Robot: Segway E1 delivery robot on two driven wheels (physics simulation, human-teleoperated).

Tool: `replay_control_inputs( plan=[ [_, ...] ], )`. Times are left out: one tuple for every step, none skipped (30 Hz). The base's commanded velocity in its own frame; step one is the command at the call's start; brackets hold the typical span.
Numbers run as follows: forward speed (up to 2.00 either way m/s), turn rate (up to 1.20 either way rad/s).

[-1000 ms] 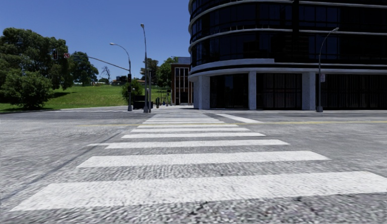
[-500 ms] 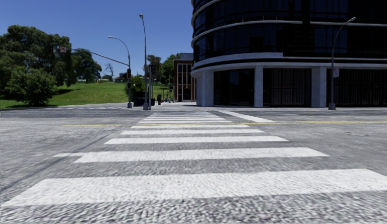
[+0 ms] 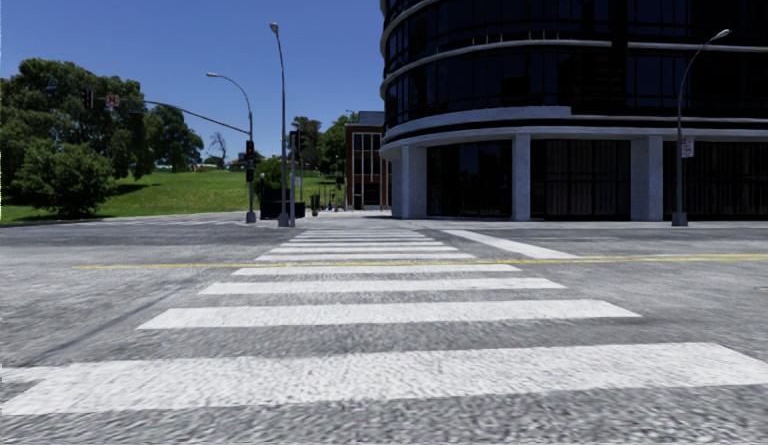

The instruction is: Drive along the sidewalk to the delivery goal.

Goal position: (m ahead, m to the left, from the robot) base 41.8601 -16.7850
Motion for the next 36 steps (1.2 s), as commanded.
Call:
replay_control_inputs(
  plan=[
    [2.0,0.0],
    [2.0,0.0],
    [2.0,0.0],
    [2.0,0.0],
    [2.0,0.0],
    [2.0,0.0],
    [2.0,0.0],
    [2.0,0.0],
    [2.0,0.0],
    [2.0,0.0],
    [2.0,0.46],
    [2.0,0.46],
    [2.0,0.74],
    [2.0,0.9],
    [2.0,0.9],
    [2.0,0.16],
    [2.0,0.16],
    [2.0,0.01],
    [2.0,0.0],
    [2.0,0.0],
    [2.0,0.0],
    [2.0,0.0],
    [2.0,0.0],
    [2.0,0.0],
    [2.0,0.0],
    [2.0,0.0],
    [2.0,0.0],
    [2.0,0.0],
    [2.0,0.0],
    [2.0,0.0],
    [2.0,0.0],
    [2.0,0.0],
    [2.0,0.0],
    [2.0,0.0],
    [2.0,0.0],
    [2.0,0.0]
  ],
)
